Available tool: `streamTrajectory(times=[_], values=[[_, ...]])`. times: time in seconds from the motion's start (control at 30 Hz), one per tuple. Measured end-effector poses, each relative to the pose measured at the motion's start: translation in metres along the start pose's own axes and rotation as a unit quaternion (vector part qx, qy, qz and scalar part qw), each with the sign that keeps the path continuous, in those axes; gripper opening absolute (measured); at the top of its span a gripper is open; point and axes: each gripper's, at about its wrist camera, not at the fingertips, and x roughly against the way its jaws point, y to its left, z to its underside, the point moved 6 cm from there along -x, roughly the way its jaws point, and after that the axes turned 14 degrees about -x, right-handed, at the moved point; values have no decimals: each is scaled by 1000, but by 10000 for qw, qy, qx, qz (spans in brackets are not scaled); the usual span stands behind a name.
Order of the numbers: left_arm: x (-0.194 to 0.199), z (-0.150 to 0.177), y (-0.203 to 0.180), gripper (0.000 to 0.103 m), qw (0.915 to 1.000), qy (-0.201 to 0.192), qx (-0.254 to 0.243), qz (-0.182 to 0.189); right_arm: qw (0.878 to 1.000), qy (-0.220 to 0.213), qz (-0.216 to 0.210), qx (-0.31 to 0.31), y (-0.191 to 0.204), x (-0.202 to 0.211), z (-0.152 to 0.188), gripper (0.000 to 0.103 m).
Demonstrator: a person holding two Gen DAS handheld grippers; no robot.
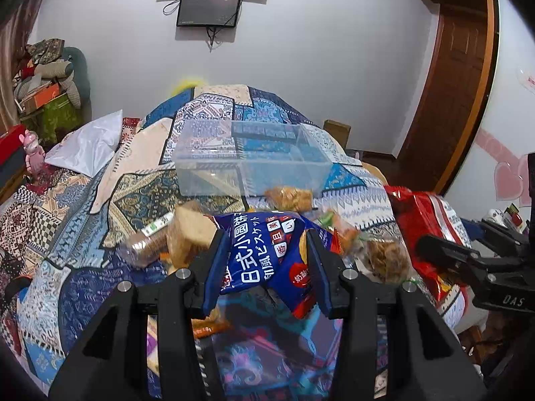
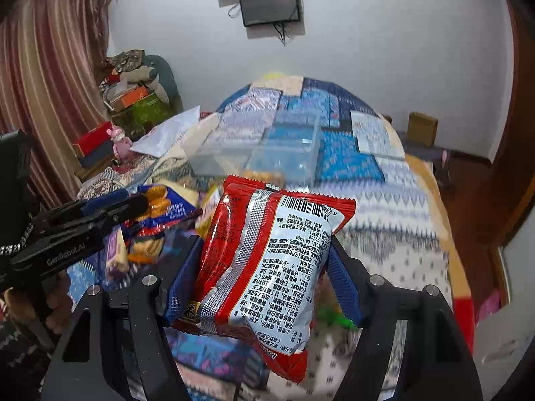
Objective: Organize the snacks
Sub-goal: 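Drop the blue bag into the clear box with left tool while right drops red bag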
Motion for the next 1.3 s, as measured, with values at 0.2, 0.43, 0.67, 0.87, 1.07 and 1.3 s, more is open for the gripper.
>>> streamTrajectory(times=[0.2, 0.43, 0.67, 0.87, 1.07, 1.3], values=[[-9, -23, 16, 46, 9999, -89, 5, -85, 9998, -90, -135, 78, 11, -23, -27, 69], [-31, -50, 41, 46, 9998, -104, 119, -112, 9995, -238, -132, 141, 19, -46, -56, 69], [-59, -79, 68, 46, 9996, -114, 171, -208, 9990, -417, -144, 87, 22, -63, -89, 69], [-91, -95, 85, 46, 9995, -15, 155, -272, 9991, -401, -88, 82, 23, -89, -108, 69], [-130, -104, 96, 46, 9991, 171, 93, -364, 9998, -196, -18, 38, 18, -124, -116, 69], [-171, -101, 102, 46, 9981, 452, 51, -426, 9999, 116, 17, -72, 12, -164, -128, 69]])
